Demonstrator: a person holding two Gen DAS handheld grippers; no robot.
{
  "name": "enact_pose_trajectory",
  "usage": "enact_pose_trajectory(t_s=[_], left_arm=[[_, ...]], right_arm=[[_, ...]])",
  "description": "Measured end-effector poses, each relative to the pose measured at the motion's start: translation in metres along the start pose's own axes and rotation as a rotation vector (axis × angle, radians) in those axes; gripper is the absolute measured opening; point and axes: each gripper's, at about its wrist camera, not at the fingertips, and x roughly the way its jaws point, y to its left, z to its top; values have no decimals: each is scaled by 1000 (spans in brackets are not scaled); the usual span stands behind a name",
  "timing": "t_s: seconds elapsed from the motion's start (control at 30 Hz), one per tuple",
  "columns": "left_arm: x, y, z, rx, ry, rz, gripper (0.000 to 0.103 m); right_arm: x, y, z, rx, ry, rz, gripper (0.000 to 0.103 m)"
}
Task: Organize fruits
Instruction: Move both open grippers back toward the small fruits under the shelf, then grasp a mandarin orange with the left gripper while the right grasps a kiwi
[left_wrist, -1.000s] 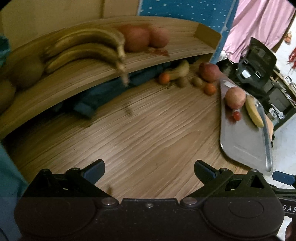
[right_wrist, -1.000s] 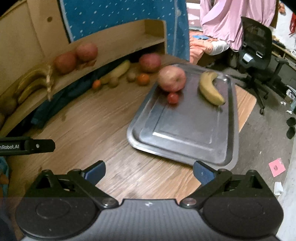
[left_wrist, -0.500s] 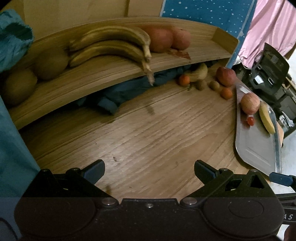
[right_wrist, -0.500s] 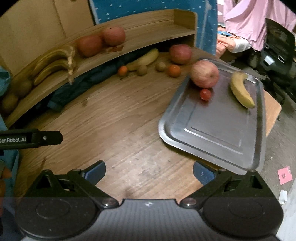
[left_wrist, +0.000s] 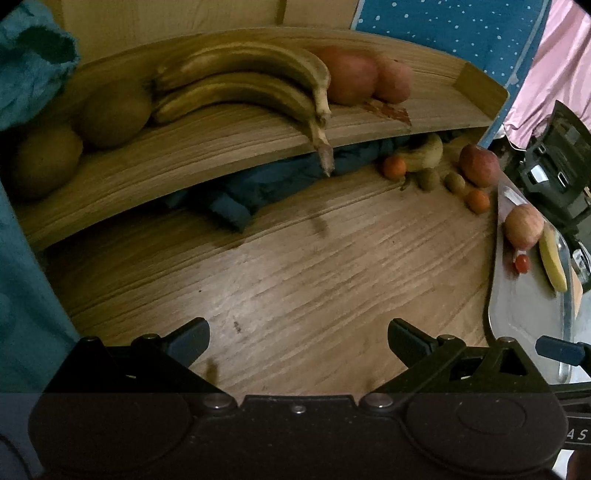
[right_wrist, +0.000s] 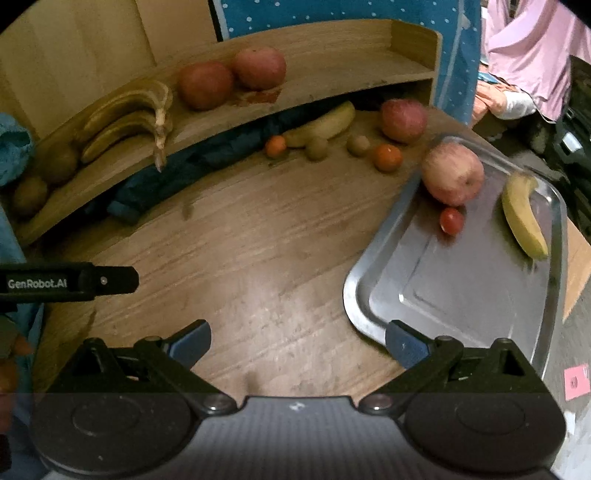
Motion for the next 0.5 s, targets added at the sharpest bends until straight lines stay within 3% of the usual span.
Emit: enact_pose_trajectory(t_s=[0.5], left_arm=[[45, -44, 47, -16, 2, -8, 102]], right_arm=[[30, -30, 54, -110, -29, 0, 102]])
